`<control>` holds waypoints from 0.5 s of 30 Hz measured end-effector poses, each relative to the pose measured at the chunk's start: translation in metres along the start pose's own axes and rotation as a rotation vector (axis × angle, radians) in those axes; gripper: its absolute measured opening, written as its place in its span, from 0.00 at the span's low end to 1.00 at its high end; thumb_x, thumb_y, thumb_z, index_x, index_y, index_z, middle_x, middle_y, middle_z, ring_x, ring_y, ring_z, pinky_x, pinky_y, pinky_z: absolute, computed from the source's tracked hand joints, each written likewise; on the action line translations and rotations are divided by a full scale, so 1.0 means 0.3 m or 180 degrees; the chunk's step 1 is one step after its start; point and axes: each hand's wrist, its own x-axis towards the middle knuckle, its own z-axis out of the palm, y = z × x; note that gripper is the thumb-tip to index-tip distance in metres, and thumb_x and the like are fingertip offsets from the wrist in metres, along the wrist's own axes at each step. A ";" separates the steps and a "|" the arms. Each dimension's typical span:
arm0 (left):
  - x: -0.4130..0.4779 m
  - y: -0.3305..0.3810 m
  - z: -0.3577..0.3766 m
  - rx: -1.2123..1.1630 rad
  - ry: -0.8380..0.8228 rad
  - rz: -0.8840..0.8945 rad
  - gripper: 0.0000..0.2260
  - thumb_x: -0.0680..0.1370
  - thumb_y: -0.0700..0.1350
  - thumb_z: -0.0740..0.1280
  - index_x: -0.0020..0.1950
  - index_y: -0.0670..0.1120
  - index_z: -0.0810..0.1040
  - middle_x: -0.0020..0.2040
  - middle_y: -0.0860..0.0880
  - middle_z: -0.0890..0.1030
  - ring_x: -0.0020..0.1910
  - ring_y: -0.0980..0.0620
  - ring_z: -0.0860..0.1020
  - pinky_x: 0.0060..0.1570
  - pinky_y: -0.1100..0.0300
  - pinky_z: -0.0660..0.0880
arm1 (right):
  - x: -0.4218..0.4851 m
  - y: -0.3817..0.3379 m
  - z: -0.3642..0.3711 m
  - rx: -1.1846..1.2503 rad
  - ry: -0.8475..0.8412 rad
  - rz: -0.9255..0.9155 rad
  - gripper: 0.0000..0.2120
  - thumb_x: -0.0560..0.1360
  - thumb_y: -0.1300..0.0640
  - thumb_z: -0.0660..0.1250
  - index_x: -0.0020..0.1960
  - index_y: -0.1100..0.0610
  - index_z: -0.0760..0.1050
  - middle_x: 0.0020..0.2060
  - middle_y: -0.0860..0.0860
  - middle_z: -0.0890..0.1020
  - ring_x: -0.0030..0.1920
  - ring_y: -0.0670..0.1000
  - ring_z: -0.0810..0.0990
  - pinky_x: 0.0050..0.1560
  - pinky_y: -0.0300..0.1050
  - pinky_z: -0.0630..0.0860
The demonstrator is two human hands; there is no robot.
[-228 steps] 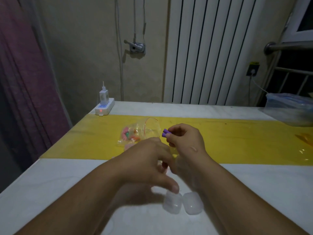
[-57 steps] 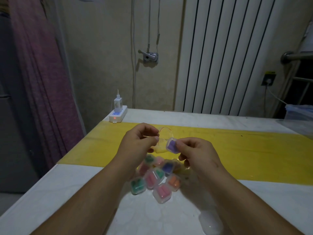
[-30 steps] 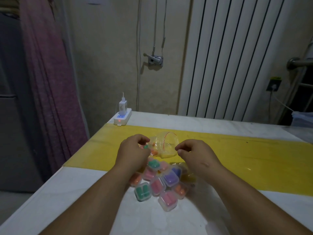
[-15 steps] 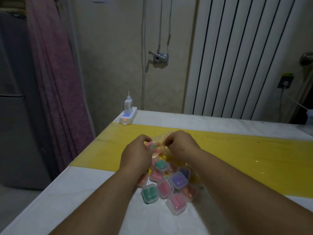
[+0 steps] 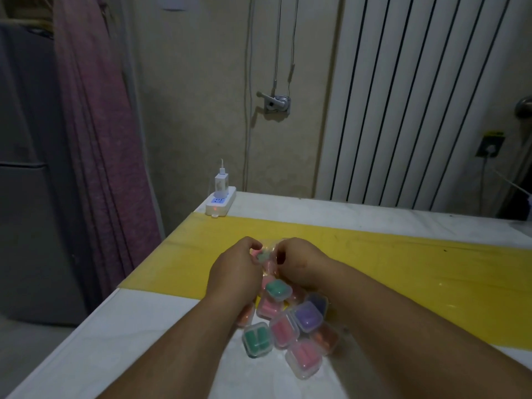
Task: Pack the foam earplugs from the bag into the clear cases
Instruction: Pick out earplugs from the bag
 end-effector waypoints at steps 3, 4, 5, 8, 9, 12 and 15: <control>0.000 0.001 0.000 0.0038 0.0022 0.0004 0.12 0.77 0.43 0.64 0.57 0.58 0.75 0.43 0.53 0.80 0.41 0.51 0.77 0.35 0.58 0.69 | -0.003 0.015 0.007 0.0188 0.0287 0.0034 0.07 0.70 0.62 0.69 0.40 0.51 0.76 0.42 0.51 0.82 0.44 0.52 0.79 0.38 0.41 0.73; -0.002 0.002 0.000 0.0055 0.0026 0.0010 0.12 0.77 0.44 0.63 0.57 0.58 0.75 0.43 0.53 0.80 0.41 0.51 0.77 0.34 0.58 0.68 | -0.004 0.022 0.010 0.0262 0.0365 0.0040 0.08 0.70 0.62 0.69 0.40 0.50 0.76 0.41 0.50 0.82 0.44 0.52 0.80 0.38 0.41 0.73; -0.003 0.002 -0.001 0.0075 0.0029 0.0019 0.12 0.77 0.43 0.63 0.57 0.58 0.75 0.42 0.53 0.80 0.41 0.52 0.77 0.34 0.58 0.68 | -0.006 0.027 0.013 0.0329 0.0450 0.0035 0.08 0.70 0.62 0.70 0.38 0.49 0.75 0.40 0.49 0.81 0.43 0.51 0.79 0.37 0.40 0.72; -0.005 0.004 -0.003 0.0102 0.0017 0.0036 0.13 0.77 0.41 0.63 0.57 0.57 0.75 0.42 0.53 0.80 0.41 0.51 0.77 0.34 0.58 0.68 | -0.009 0.037 0.016 0.0584 0.0731 -0.0011 0.12 0.71 0.59 0.72 0.34 0.48 0.73 0.36 0.46 0.79 0.40 0.49 0.77 0.33 0.38 0.69; -0.005 0.005 -0.003 0.0097 0.0007 0.0025 0.14 0.76 0.41 0.63 0.57 0.57 0.75 0.42 0.53 0.80 0.41 0.51 0.77 0.34 0.58 0.69 | -0.009 0.038 0.015 0.0727 0.0780 -0.0019 0.13 0.71 0.59 0.73 0.34 0.48 0.73 0.35 0.45 0.79 0.39 0.48 0.77 0.32 0.37 0.68; -0.004 0.006 -0.004 0.0099 -0.0005 0.0017 0.14 0.76 0.40 0.63 0.57 0.57 0.75 0.42 0.53 0.80 0.41 0.50 0.77 0.35 0.57 0.71 | -0.011 0.037 0.011 0.1244 0.0801 0.0037 0.13 0.68 0.60 0.77 0.33 0.49 0.74 0.33 0.45 0.79 0.36 0.46 0.76 0.34 0.39 0.70; -0.005 0.007 -0.005 0.0088 -0.0022 0.0017 0.13 0.76 0.40 0.63 0.56 0.56 0.76 0.42 0.52 0.80 0.42 0.51 0.77 0.33 0.58 0.69 | -0.015 0.045 0.012 0.1481 0.0733 0.0183 0.14 0.66 0.65 0.76 0.34 0.51 0.74 0.33 0.47 0.79 0.36 0.48 0.76 0.35 0.39 0.72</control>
